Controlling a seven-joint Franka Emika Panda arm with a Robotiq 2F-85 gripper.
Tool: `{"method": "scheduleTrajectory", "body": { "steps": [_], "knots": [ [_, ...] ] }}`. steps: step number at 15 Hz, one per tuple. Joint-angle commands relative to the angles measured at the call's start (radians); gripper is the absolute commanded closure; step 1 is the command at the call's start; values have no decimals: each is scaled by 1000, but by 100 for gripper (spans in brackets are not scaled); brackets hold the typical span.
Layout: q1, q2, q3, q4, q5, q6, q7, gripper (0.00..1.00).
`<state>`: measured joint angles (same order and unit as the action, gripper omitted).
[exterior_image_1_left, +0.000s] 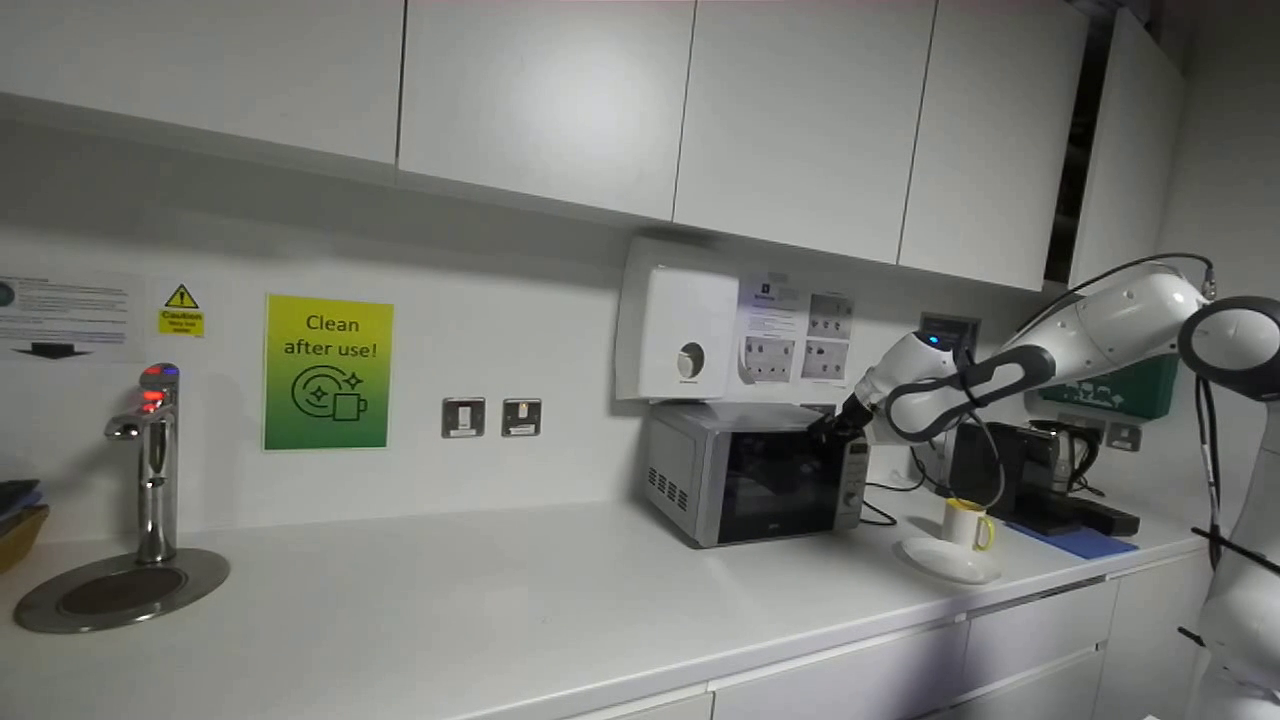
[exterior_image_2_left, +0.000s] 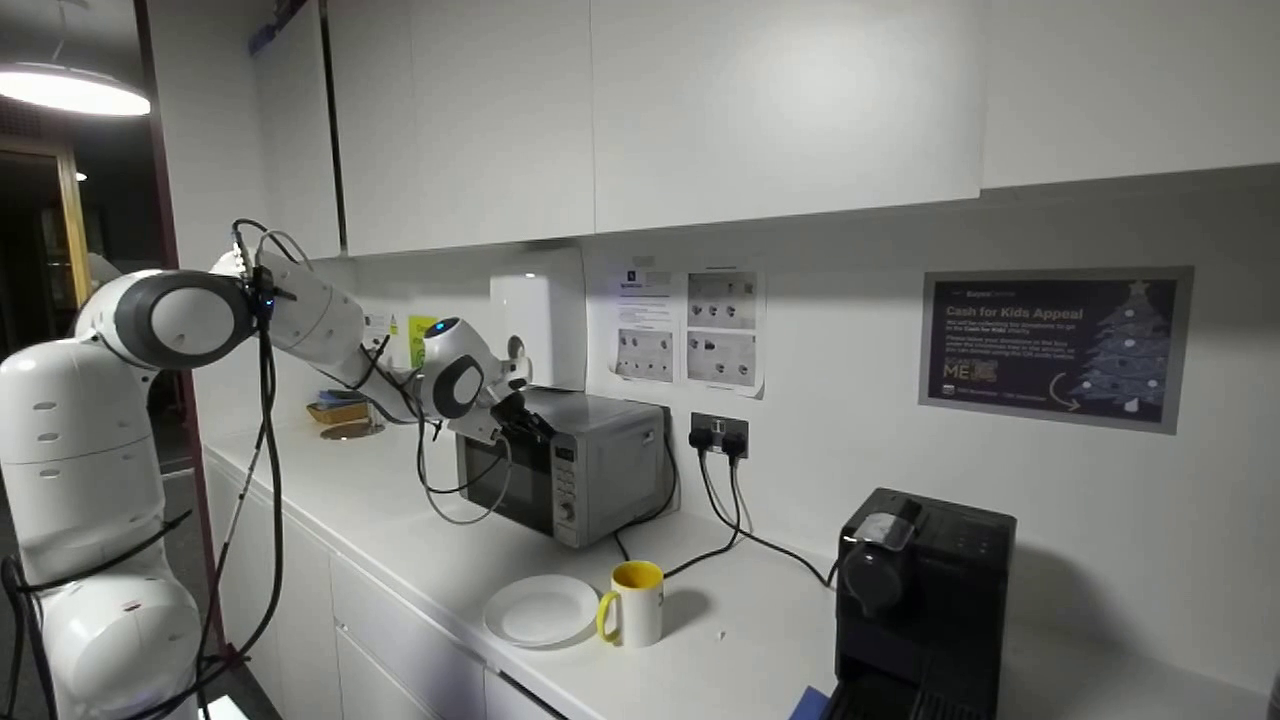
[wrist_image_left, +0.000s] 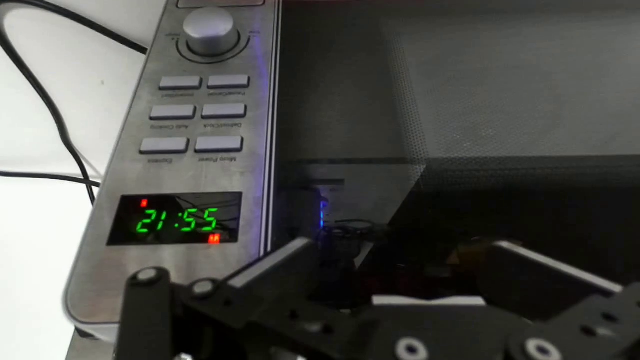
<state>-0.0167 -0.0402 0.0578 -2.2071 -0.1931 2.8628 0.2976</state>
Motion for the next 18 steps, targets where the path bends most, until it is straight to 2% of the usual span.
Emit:
{"method": "scheduleTrajectory", "body": {
  "steps": [1,7,11,18],
  "knots": [
    [-1,26,-7,36,23,49,-42,0],
    [12,-26,8,7,2,-17,-30,0],
    [32,-70,19,-6,15,-117,-37,0],
    [96,-175,18,-19,220,-386,-130,0]
  ]
}}
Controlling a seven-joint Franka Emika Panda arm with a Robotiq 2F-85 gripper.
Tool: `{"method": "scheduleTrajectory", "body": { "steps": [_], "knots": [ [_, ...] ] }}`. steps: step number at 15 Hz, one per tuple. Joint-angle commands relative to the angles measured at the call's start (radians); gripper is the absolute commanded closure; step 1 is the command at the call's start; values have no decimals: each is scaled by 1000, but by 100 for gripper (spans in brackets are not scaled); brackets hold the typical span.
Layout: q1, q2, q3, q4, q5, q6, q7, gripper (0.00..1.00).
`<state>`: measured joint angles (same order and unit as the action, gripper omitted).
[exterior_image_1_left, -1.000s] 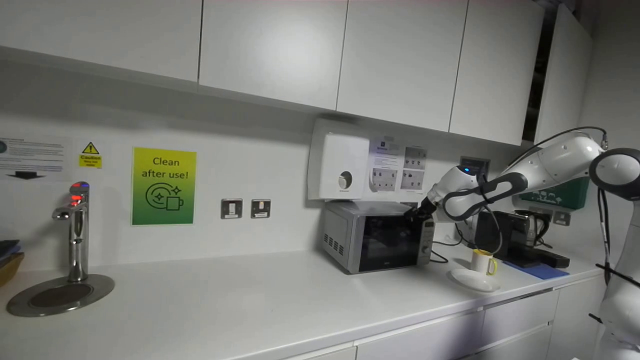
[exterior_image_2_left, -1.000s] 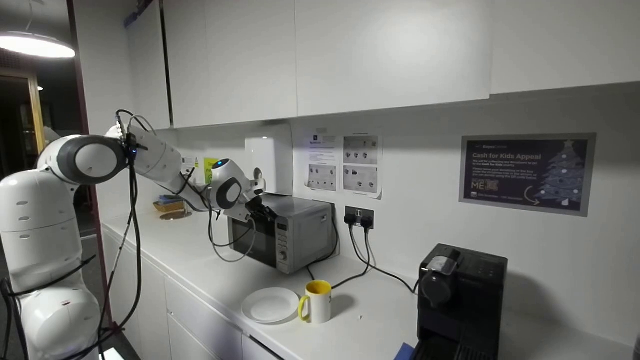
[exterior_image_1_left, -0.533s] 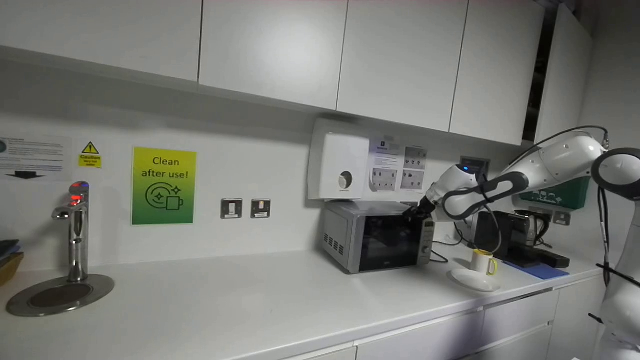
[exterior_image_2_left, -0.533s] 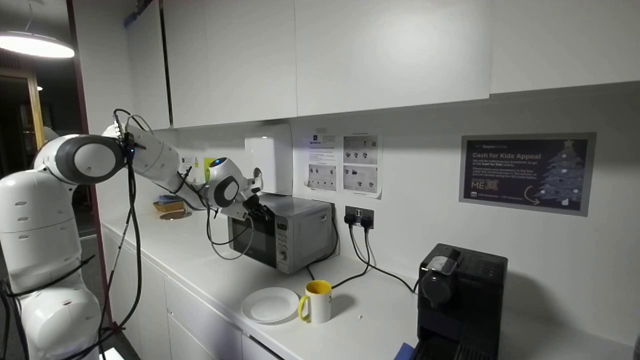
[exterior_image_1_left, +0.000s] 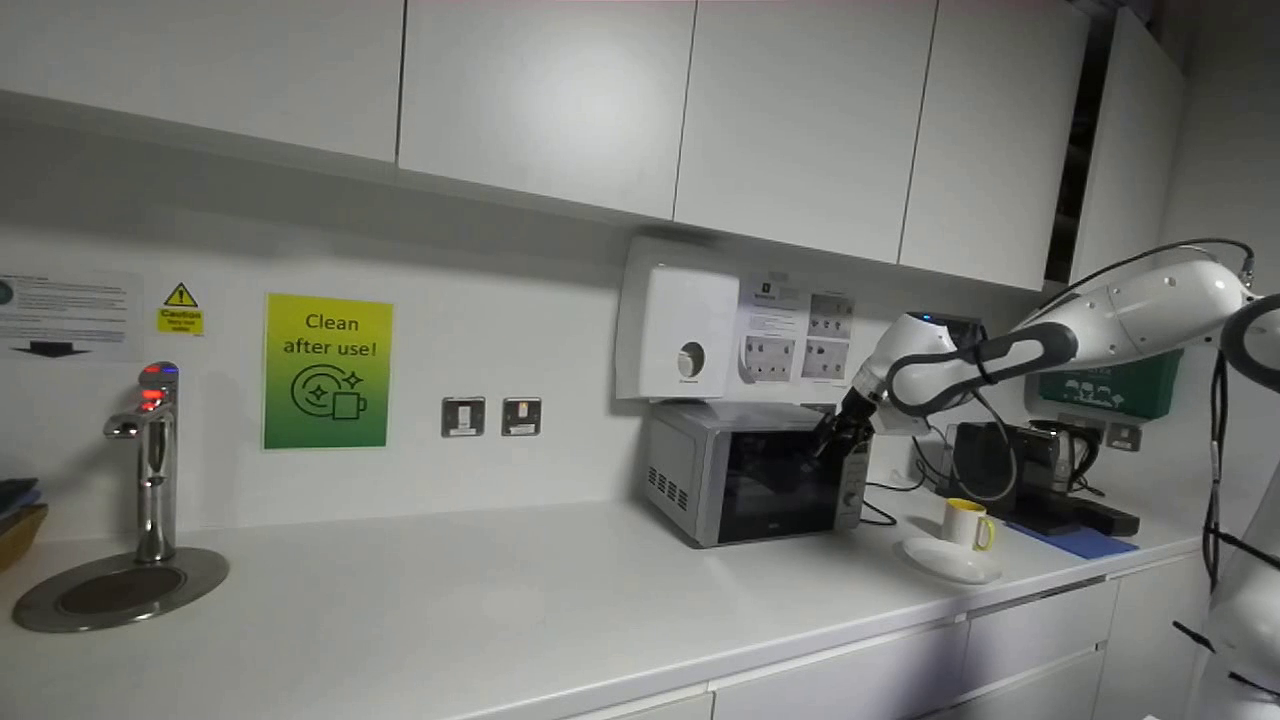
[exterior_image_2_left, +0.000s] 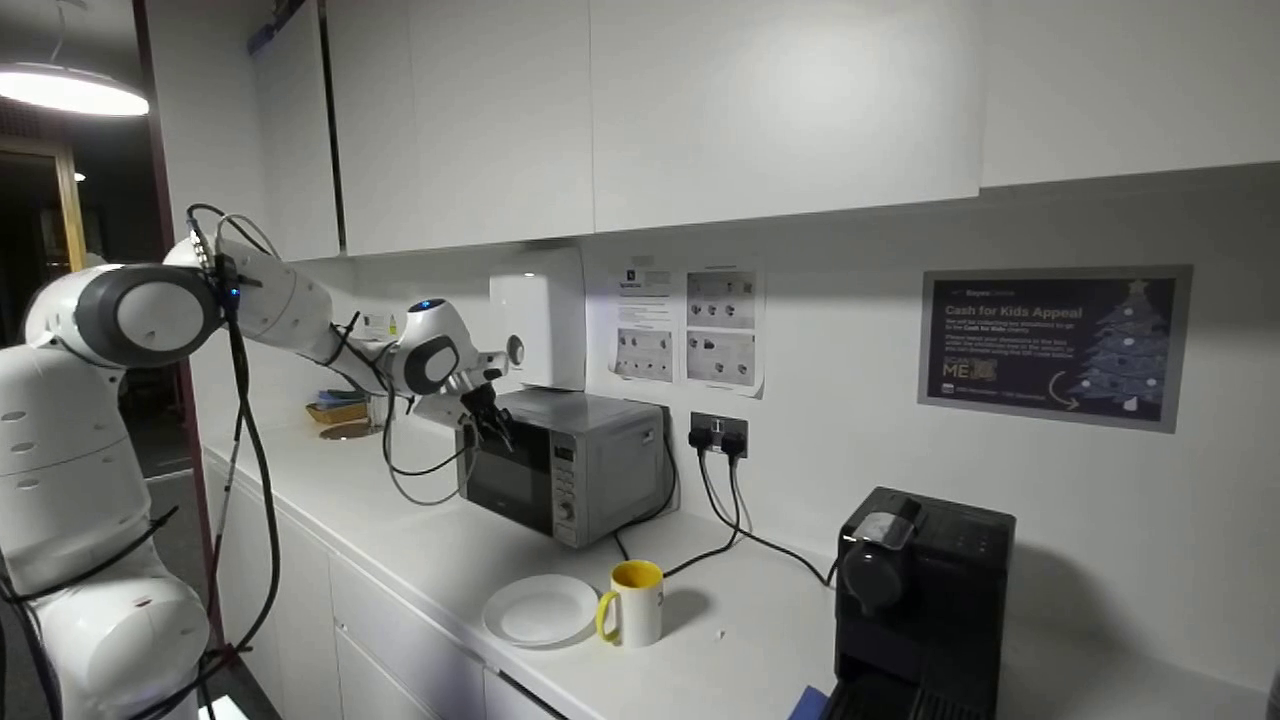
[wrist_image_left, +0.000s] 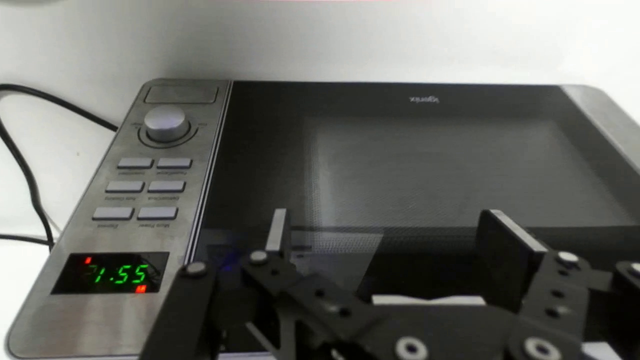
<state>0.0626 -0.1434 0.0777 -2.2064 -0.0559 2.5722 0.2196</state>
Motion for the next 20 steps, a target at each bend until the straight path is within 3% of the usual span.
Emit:
{"method": "scheduleTrajectory", "body": {
  "steps": [1,5,13,20],
  "knots": [
    [20,-90,-1,-26,100,-123,-50,0],
    [30,-166,9,-76,124,-190,-34,0],
    [30,-371,74,-260,90,-162,20,0],
    [5,-540,134,-352,78,-171,136,0]
  ]
}}
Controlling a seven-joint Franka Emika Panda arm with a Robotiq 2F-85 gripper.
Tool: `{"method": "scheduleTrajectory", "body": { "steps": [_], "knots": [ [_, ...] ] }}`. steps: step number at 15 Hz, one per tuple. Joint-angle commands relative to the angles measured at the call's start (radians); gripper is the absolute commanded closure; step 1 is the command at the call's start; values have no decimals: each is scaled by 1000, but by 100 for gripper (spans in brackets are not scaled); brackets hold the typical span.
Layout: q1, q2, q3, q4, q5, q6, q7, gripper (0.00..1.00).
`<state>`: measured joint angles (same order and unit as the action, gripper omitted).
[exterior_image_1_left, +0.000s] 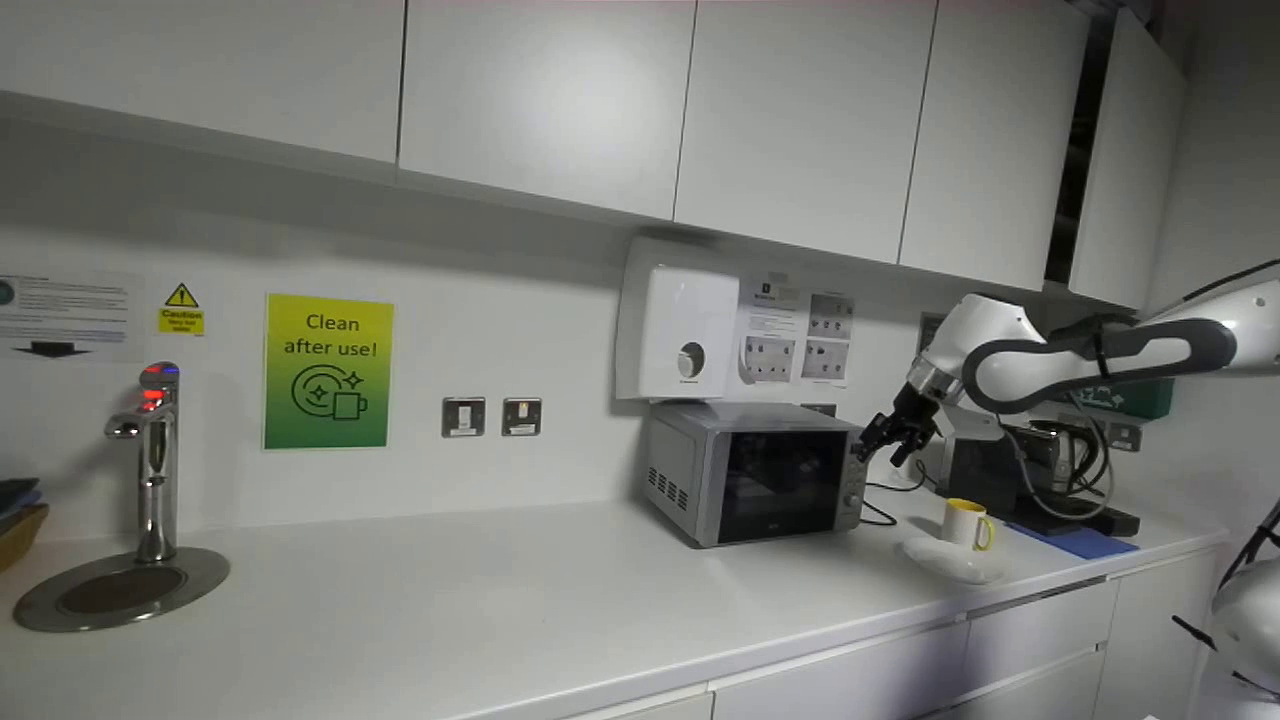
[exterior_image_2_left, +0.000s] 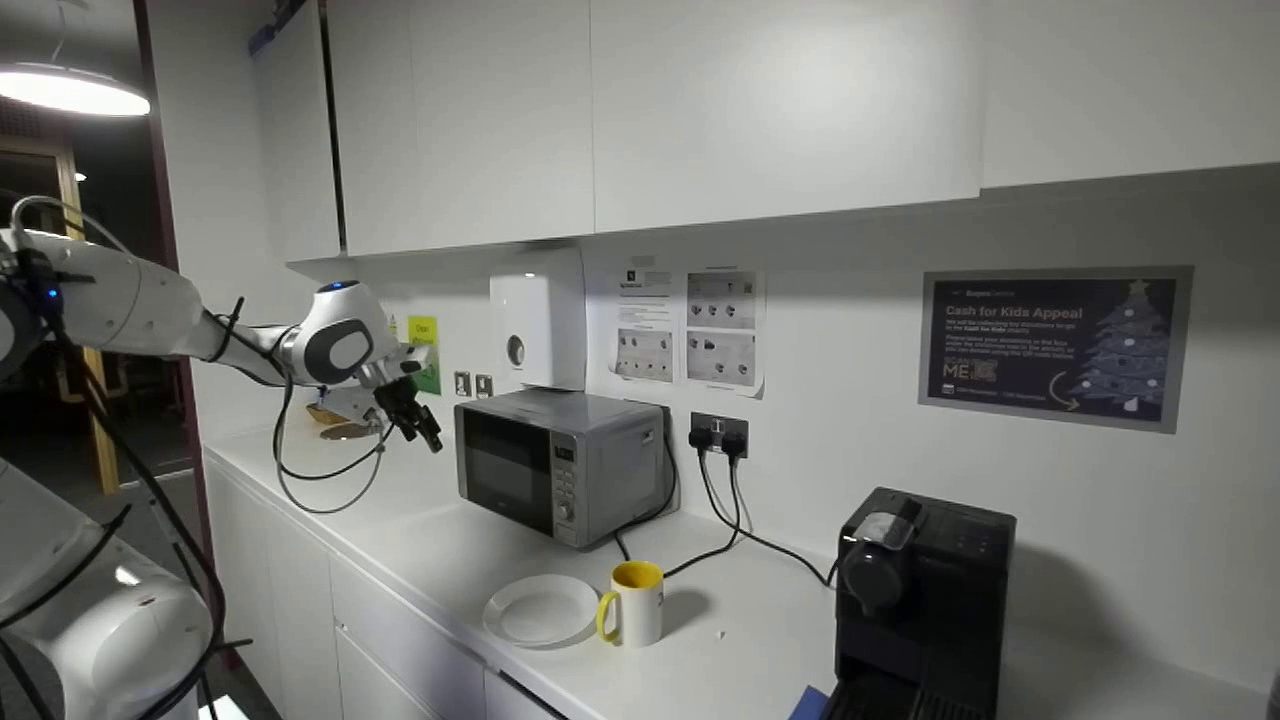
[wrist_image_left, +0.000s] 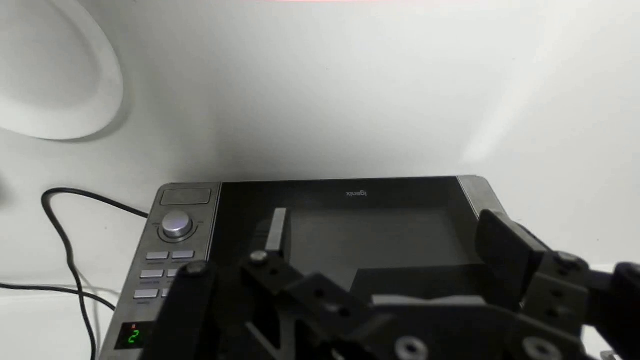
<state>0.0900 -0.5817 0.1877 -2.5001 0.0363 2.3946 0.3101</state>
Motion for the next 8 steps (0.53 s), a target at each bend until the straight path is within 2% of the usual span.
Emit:
{"method": "scheduleTrajectory", "body": {
  "steps": [1,2,3,8],
  "knots": [
    [-29,-122,31,-67,-18,9,58,0],
    [-33,-138,33,-73,-18,9,64,0],
    [-15,-70,22,-31,4,-2,32,0],
    [-16,-73,24,-37,5,-2,34,0]
  ]
}}
